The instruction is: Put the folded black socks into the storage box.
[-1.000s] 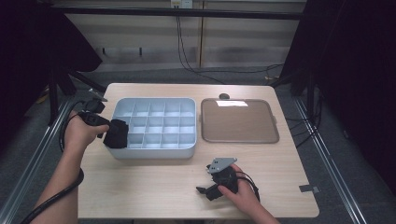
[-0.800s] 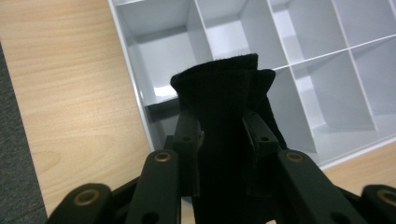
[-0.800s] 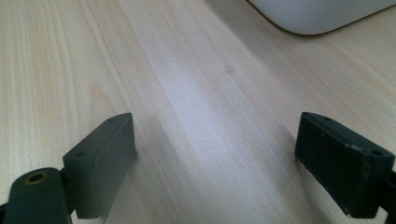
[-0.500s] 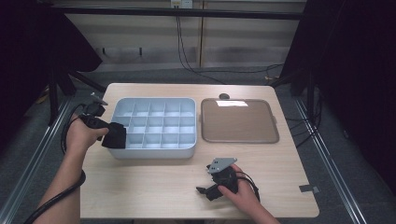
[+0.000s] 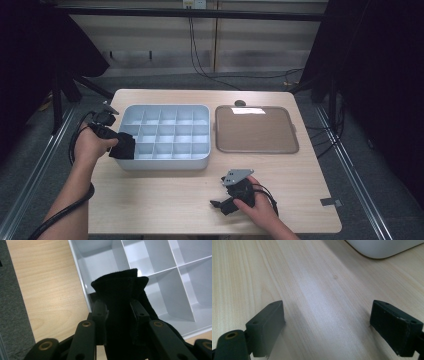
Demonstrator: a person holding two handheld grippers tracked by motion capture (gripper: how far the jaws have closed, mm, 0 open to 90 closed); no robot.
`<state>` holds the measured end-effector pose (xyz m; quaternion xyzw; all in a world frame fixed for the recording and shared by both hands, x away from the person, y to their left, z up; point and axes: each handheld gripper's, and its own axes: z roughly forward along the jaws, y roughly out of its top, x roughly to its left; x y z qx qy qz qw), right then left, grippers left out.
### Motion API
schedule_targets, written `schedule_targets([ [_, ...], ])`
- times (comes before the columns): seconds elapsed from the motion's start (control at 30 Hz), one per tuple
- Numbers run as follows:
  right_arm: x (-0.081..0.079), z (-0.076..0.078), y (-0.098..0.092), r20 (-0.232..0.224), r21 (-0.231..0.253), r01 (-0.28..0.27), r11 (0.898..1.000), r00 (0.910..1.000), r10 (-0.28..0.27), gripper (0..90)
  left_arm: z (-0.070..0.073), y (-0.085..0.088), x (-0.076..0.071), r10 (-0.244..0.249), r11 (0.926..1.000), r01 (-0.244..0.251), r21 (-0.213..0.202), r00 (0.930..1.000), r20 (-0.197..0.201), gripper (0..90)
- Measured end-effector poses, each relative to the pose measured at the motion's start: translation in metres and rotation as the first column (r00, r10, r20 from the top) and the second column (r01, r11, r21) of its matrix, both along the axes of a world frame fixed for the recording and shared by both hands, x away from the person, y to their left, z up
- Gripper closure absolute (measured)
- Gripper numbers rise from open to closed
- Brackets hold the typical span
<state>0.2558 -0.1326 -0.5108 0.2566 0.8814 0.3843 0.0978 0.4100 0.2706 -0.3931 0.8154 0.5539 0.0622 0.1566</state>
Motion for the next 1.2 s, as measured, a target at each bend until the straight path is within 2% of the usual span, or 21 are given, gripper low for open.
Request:
schedule_targets([
  [0.33, 0.000, 0.000, 0.000, -0.003, 0.000, 0.000, 1.000, 1.0000, 0.000, 11.7, -0.002, -0.003, 0.000, -0.003, 0.9996, 0.004, 0.026, 1.0000, -0.006, 70.4],
  [0.63, 0.000, 0.000, 0.000, -0.003, 0.000, 0.000, 1.000, 1.0000, 0.000, 11.7, -0.005, -0.008, 0.002, -0.016, 0.9971, 0.016, 0.075, 0.9998, -0.010, 70.4],
  [0.87, 0.000, 0.000, 0.000, -0.002, 0.000, -0.001, 1.000, 1.0000, 0.001, 11.7, -0.007, -0.011, 0.001, -0.004, 0.9956, 0.004, 0.093, 1.0000, -0.003, 70.5],
  [0.9, 0.000, 0.000, 0.000, -0.002, 0.000, -0.001, 1.000, 1.0000, 0.001, 11.7, -0.008, -0.012, 0.002, -0.015, 0.9947, 0.015, 0.101, 0.9999, -0.009, 70.5],
  [1.13, 0.000, 0.000, 0.000, -0.003, 0.000, -0.001, 1.000, 1.0000, 0.001, 11.8, -0.010, -0.011, 0.001, 0.001, 0.9959, 0.000, 0.091, 1.0000, -0.009, 70.6],
  [1.2, 0.000, 0.000, 0.000, -0.003, 0.001, 0.000, 1.000, 1.0000, 0.000, 11.8, -0.010, -0.012, 0.002, -0.001, 0.9948, 0.002, 0.102, 0.9999, -0.012, 70.7],
])
